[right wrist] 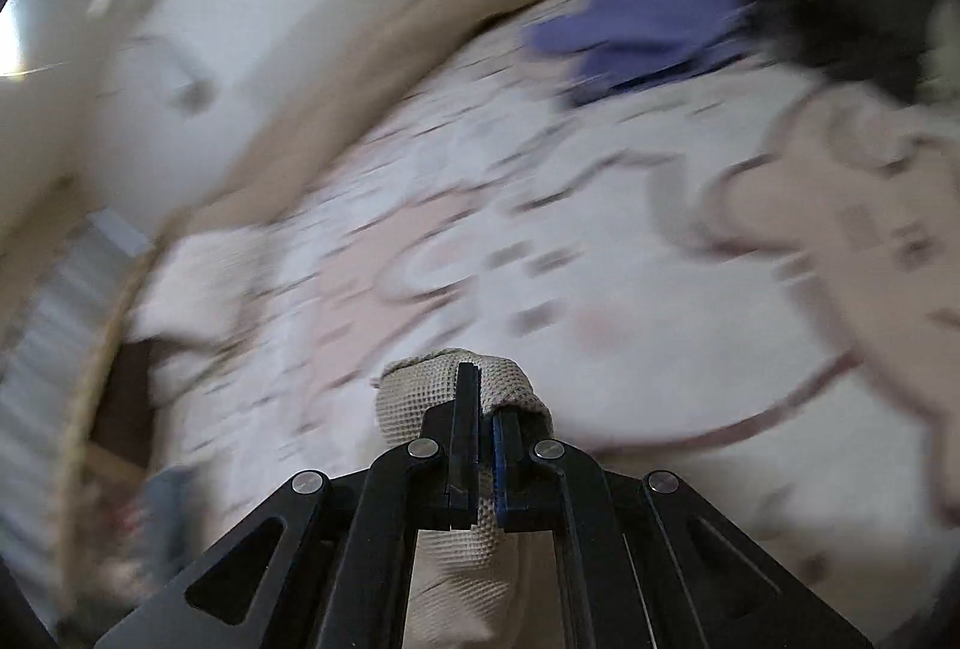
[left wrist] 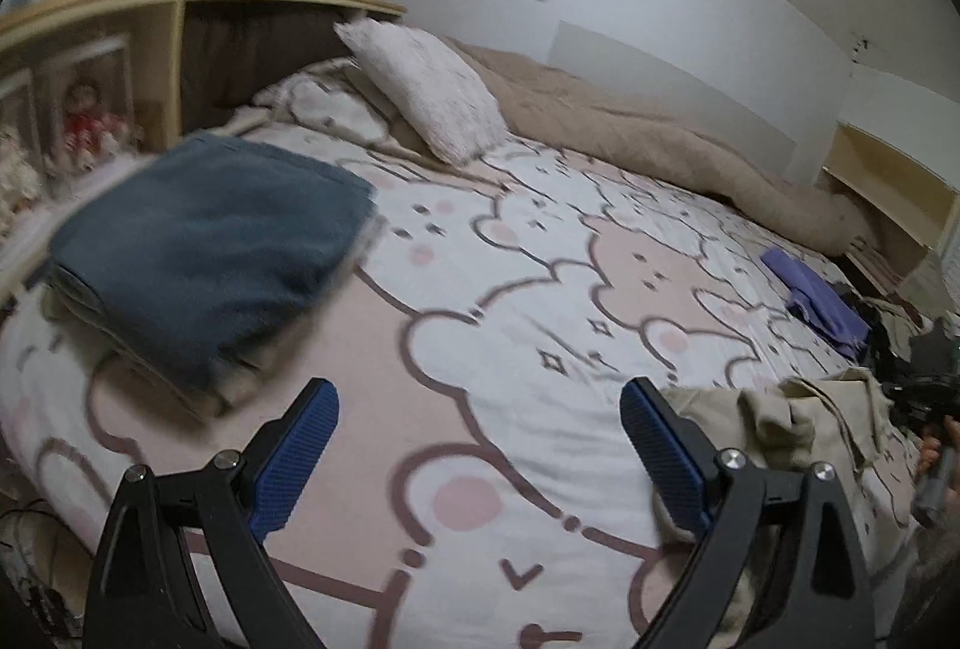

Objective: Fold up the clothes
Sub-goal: 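Lift the beige pants with the right tool and carry them onto the bed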

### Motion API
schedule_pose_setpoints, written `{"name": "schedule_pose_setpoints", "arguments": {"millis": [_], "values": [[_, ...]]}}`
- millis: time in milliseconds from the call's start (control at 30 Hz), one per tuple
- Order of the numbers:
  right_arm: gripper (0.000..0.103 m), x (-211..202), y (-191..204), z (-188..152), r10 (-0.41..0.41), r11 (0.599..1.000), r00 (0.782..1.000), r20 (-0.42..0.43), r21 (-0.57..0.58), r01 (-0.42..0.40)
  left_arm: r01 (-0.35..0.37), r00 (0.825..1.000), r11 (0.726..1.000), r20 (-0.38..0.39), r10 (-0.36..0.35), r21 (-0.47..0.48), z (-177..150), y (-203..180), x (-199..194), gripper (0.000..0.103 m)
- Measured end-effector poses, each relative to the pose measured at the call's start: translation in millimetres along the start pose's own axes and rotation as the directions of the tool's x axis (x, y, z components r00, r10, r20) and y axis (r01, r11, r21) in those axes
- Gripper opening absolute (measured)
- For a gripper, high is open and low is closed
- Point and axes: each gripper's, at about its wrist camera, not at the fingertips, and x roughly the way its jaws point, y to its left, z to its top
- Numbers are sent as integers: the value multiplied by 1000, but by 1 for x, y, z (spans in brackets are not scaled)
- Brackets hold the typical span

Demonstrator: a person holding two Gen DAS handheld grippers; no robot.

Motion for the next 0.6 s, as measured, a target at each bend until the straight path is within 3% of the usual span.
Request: {"name": "schedule_pose_setpoints", "arguments": {"millis": [100, 167, 233, 267, 300, 500, 600], "values": [[3, 20, -17, -12, -63, 997, 997, -36, 31, 64, 78, 996, 997, -42, -76, 28, -12, -15, 17, 96], [7, 26, -9, -22, -103, 994, 993, -49, -31, 102, 130, 989, 990, -77, -126, 49, -20, -27, 28, 96], [40, 23, -1, -33, -112, 990, 992, -56, -88, 106, 177, 979, 982, -117, -168, 70, -27, -40, 39, 96], [86, 18, 1, -38, -105, 990, 993, -58, -97, 99, 200, 973, 977, -137, -188, 79, -31, -46, 45, 96], [100, 12, 2, -43, -97, 991, 993, -60, -102, 91, 221, 966, 971, -157, -205, 91, -35, -54, 51, 96], [100, -42, 50, -70, -46, 960, 998, -42, -280, 32, 316, 933, 938, -227, -280, 142, -55, -93, 72, 96], [100, -68, 96, -85, 36, 903, 998, -49, -425, -54, 330, 930, 930, -227, -290, 161, -63, -101, 69, 96]]}}
